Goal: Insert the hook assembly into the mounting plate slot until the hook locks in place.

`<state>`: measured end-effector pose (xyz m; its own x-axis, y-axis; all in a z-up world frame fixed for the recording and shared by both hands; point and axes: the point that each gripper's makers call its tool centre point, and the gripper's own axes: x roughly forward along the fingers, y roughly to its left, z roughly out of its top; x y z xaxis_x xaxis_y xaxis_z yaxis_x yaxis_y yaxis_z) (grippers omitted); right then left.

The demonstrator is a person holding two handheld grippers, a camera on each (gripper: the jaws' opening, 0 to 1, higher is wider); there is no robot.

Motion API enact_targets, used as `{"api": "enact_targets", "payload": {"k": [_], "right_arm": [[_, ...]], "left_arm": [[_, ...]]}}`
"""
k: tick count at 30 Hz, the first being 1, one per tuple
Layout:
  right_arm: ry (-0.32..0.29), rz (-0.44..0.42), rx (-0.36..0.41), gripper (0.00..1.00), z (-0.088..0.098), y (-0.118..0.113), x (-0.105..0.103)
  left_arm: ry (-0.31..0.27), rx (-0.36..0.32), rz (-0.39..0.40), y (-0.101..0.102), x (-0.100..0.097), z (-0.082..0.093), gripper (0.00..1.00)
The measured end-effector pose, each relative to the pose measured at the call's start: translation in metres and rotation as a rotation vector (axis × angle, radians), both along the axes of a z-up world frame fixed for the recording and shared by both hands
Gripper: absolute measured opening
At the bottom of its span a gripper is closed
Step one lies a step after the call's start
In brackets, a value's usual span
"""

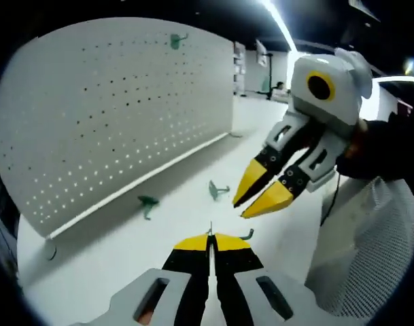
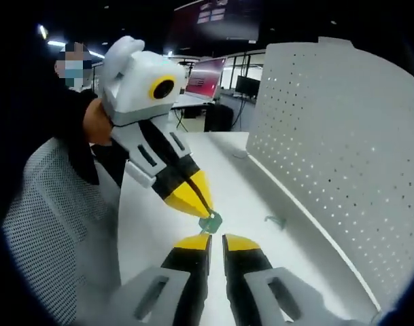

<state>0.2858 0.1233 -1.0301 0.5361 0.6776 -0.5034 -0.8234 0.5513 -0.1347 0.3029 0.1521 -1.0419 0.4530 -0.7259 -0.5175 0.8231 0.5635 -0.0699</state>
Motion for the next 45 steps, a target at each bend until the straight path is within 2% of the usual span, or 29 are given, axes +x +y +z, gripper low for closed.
{"api": "enact_targets", "payload": {"k": [3,6,13,15,17,21,25,38,45], "right_arm": [[-0.002,-0.03,0.072,0.05,0.01,0.002,0.004],[-0.014,-0.031,0.088,0.04,0.014,0.005,0.003],[-0.06,-0.029,0.082,0.05,0.018,0.019,0.003],[-0.087,-0.04,0.047,0.06,0.017,0.017,0.006],[-0.083,-0.042,0.056,0.06,0.017,0.017,0.006],[-0.083,-0.043,0.056,0.06,0.015,0.019,0.006],[-0.096,-0.036,0.031,0.06,0.012,0.023,0.006],[-0.143,-0.065,-0.025,0.04,0.009,0.023,0.012],[-0.132,-0.069,-0.025,0.03,0.006,0.022,0.013]], "left_arm": [[-0.003,-0.028,0.038,0.003,0.005,0.004,0.01],[-0.008,-0.049,0.064,0.004,0.008,0.008,0.01],[0.027,-0.15,0.152,0.01,0.015,0.017,0.01],[0.052,-0.192,0.181,0.012,0.018,0.019,0.01],[0.082,-0.237,0.205,0.015,0.019,0.021,0.01],[0.141,-0.276,0.205,0.013,0.016,0.017,0.01],[0.135,-0.278,0.183,0.007,0.012,0.02,0.01],[0.182,-0.342,0.155,-0.005,0.004,0.025,0.01],[0.195,-0.361,0.157,-0.005,0.003,0.027,0.01]]}}
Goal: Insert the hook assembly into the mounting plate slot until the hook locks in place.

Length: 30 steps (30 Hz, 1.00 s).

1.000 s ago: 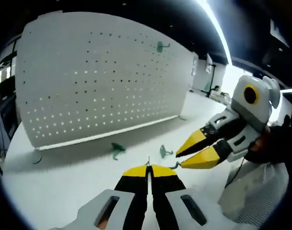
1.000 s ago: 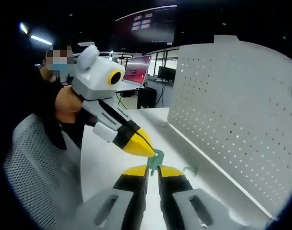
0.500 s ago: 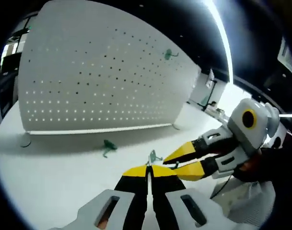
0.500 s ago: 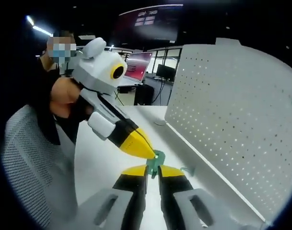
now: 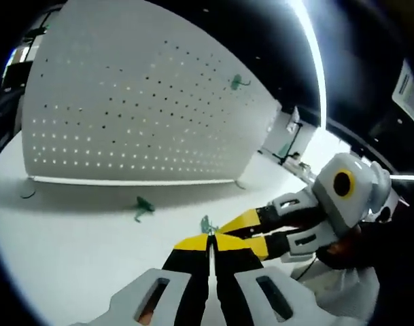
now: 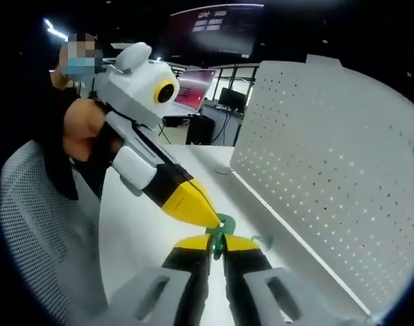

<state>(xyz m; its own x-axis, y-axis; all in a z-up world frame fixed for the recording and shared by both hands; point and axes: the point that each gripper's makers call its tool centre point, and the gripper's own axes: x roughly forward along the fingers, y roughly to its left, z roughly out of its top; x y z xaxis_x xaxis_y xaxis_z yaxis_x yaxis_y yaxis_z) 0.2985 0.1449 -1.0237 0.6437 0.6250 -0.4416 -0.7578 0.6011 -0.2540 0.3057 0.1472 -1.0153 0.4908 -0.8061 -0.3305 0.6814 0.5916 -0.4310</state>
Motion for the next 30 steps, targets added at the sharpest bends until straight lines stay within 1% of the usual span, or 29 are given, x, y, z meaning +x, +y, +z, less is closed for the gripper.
{"api": "enact_targets", "payload": {"k": [11,16,20,24,27,30], "right_arm": [[0.014,-0.005,0.011,0.01,-0.001,-0.002,0.002],[0.027,-0.013,0.023,0.01,0.0,-0.004,0.001],[0.023,-0.021,0.031,0.01,0.003,-0.005,0.002],[0.017,-0.031,0.038,0.01,0.006,-0.006,0.003],[0.015,-0.04,0.042,0.01,0.007,-0.008,0.004],[0.01,-0.049,0.044,0.01,0.008,-0.01,0.005]], "left_arm": [[0.023,-0.009,0.0,-0.002,0.0,-0.002,0.01],[0.014,-0.01,-0.009,-0.003,-0.001,-0.001,0.01],[-0.035,0.007,-0.034,-0.005,-0.002,0.003,0.02],[-0.09,0.046,-0.054,-0.006,-0.003,0.007,0.03],[-0.129,0.063,-0.062,-0.008,-0.003,0.01,0.08],[-0.17,0.096,-0.066,-0.009,-0.003,0.012,0.14]]}}
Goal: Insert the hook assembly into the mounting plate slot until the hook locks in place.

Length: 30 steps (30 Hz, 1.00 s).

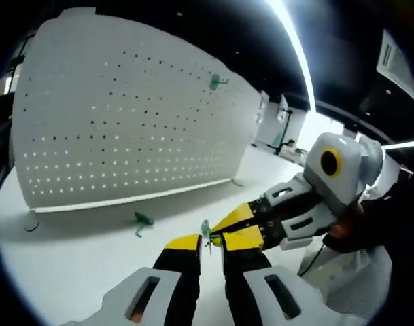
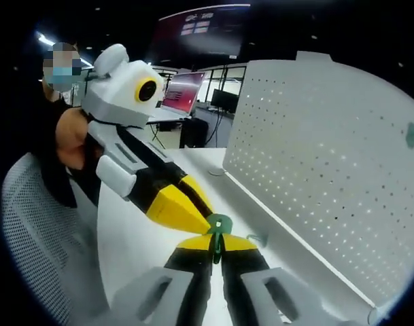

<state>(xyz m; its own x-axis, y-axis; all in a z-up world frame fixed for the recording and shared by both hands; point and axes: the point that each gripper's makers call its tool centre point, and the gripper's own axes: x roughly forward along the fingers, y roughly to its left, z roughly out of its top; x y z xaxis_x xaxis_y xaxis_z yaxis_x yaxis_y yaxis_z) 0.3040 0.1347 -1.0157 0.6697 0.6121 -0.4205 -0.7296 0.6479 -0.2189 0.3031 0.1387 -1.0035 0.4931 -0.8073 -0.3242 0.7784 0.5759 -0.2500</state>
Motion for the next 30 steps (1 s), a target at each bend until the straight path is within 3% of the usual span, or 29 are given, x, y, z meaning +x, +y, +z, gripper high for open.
{"api": "enact_targets", "payload": {"k": [14,24,30], "right_arm": [[-0.003,-0.062,0.018,0.01,0.004,-0.014,0.005],[-0.011,-0.157,0.043,0.01,0.011,-0.037,0.015],[-0.006,-0.207,0.074,0.01,0.013,-0.051,0.02]], "left_arm": [[-0.061,0.038,-0.015,-0.001,-0.001,0.005,0.3],[-0.092,0.009,-0.026,-0.006,-0.003,0.014,0.5],[-0.106,0.008,-0.033,-0.008,-0.004,0.017,0.55]]}}
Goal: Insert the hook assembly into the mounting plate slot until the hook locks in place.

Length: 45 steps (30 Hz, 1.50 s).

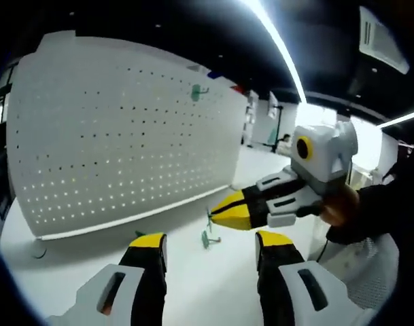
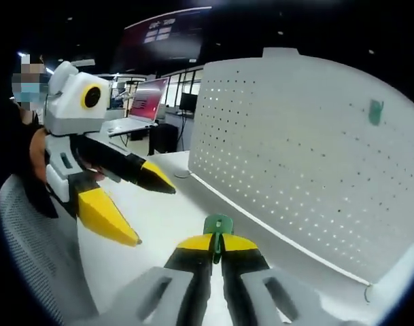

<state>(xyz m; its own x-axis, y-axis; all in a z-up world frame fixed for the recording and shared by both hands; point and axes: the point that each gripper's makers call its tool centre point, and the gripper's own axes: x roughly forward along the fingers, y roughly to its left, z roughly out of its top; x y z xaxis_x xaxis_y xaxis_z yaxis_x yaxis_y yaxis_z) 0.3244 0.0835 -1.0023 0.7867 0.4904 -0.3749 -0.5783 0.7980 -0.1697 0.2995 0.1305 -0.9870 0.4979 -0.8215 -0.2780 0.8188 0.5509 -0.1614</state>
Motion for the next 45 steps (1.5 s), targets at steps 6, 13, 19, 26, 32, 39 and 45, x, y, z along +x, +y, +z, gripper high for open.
{"api": "enact_targets", "payload": {"k": [6,13,19,26,32,39,45], "right_arm": [[-0.004,-0.029,0.009,0.01,0.002,-0.007,0.003],[-0.009,-0.066,0.022,0.01,0.004,-0.019,0.006],[-0.028,-0.141,0.049,0.01,0.012,-0.042,0.012],[-0.091,-0.223,0.073,0.01,0.042,-0.068,0.02],[-0.166,-0.296,0.082,0.01,0.079,-0.096,0.032],[-0.273,-0.371,0.071,0.01,0.139,-0.131,0.053],[-0.319,-0.423,0.08,0.01,0.171,-0.154,0.075]], "left_arm": [[0.001,-0.006,0.005,0.001,0.001,0.001,0.57],[-0.029,0.015,0.004,0.0,0.0,0.004,0.6],[-0.08,0.038,0.006,0.002,0.0,0.01,0.6],[-0.115,0.05,0.001,0.001,-0.001,0.015,0.61],[-0.115,0.054,-0.024,-0.004,-0.006,0.014,0.61],[-0.114,0.043,-0.03,-0.004,-0.006,0.016,0.61],[-0.109,0.037,-0.027,-0.002,-0.005,0.017,0.6]]}}
